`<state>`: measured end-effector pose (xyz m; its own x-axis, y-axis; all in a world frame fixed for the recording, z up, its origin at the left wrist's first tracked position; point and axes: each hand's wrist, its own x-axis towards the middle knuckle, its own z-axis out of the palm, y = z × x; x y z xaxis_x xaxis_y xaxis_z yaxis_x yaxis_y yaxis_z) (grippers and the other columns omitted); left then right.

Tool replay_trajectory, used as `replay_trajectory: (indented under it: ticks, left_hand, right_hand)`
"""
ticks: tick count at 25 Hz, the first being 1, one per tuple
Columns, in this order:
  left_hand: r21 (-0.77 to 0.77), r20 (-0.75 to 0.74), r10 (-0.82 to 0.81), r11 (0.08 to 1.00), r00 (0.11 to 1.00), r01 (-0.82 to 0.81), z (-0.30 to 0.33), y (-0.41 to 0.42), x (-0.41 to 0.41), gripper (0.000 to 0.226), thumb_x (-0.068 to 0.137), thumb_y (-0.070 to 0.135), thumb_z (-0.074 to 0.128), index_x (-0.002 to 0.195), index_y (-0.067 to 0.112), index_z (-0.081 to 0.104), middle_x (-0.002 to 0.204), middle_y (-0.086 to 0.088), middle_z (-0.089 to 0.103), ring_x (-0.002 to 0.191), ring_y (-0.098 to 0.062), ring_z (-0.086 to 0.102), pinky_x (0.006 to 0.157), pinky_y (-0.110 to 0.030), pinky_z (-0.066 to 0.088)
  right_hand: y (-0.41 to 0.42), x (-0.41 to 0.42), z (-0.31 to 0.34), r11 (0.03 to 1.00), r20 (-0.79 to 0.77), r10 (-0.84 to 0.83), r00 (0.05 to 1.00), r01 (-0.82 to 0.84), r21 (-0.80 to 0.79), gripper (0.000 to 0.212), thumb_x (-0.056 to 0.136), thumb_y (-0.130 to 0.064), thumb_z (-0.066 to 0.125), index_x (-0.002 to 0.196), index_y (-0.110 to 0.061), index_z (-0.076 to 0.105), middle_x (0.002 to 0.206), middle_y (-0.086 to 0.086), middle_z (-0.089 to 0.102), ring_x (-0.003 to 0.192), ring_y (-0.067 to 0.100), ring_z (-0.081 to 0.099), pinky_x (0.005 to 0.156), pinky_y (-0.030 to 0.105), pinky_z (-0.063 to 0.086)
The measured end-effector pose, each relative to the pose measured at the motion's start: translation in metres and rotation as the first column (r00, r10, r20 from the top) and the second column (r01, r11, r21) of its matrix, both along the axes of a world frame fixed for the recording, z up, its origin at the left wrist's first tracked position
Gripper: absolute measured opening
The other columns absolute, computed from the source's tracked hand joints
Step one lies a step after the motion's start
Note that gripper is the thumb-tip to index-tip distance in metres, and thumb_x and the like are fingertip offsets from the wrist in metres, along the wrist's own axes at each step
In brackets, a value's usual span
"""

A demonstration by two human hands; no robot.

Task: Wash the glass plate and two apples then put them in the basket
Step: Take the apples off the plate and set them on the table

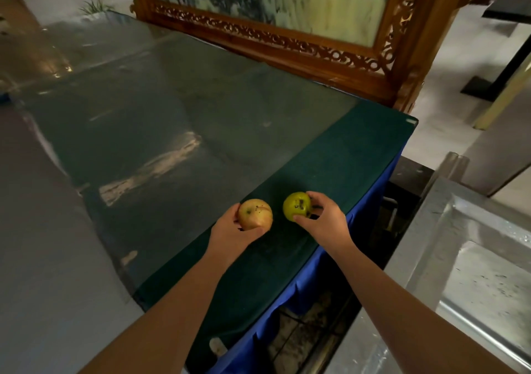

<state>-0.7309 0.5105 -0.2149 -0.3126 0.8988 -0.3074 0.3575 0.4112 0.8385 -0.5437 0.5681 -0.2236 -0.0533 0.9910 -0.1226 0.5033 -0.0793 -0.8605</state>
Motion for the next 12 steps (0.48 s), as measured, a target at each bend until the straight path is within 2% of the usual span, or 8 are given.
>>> replay_trajectory:
  ticks: [3, 5, 9, 12]
  left_hand:
    - [-0.044, 0.067, -0.009, 0.999, 0.998, 0.012, 0.007, -0.005, 0.0, 0.091, 0.069, 0.011, 0.078, 0.145, 0.011, 0.027, 0.142, -0.01, 0.047, 0.122, -0.02, 0.052, 0.102, -0.031, 0.041]
    - [-0.088, 0.098, 0.002, 0.996, 0.995, 0.007, 0.016, -0.015, 0.002, 0.086, 0.072, 0.008, 0.075, 0.144, 0.007, 0.027, 0.143, -0.012, 0.045, 0.127, -0.022, 0.049, 0.108, -0.037, 0.038]
    - [-0.089, 0.139, 0.093, 0.993, 0.986, -0.081, 0.039, -0.051, 0.028, 0.069, 0.078, 0.009, 0.069, 0.139, 0.005, 0.036, 0.136, -0.014, 0.052, 0.121, -0.025, 0.053, 0.095, -0.028, 0.043]
    - [-0.067, 0.353, 0.157, 0.987, 0.922, -0.143, 0.057, -0.08, 0.076, 0.069, 0.083, -0.004, 0.059, 0.143, 0.004, 0.027, 0.139, -0.02, 0.047, 0.106, -0.027, 0.056, 0.084, -0.026, 0.049]
  right_hand:
    - [-0.006, 0.006, 0.003, 0.999, -0.063, 0.017, 0.998, -0.019, -0.032, 0.068, 0.069, -0.017, 0.08, 0.13, -0.015, 0.05, 0.122, 0.006, 0.061, 0.098, 0.014, 0.061, 0.089, 0.027, 0.05]
    - [-0.013, 0.017, 0.008, 0.998, -0.11, 0.015, 0.994, -0.021, -0.057, 0.07, 0.07, -0.013, 0.079, 0.132, -0.013, 0.048, 0.123, 0.007, 0.061, 0.099, 0.012, 0.059, 0.091, 0.028, 0.049]
    - [-0.03, 0.05, 0.02, 0.996, -0.149, -0.004, 0.989, -0.009, -0.087, 0.064, 0.071, -0.014, 0.078, 0.129, -0.014, 0.051, 0.118, 0.006, 0.062, 0.095, 0.013, 0.06, 0.086, 0.025, 0.049]
    - [-0.055, 0.09, 0.033, 0.996, -0.18, -0.051, 0.982, 0.037, -0.079, 0.056, 0.073, -0.008, 0.076, 0.124, -0.014, 0.055, 0.111, 0.008, 0.063, 0.081, 0.016, 0.062, 0.081, 0.026, 0.05]
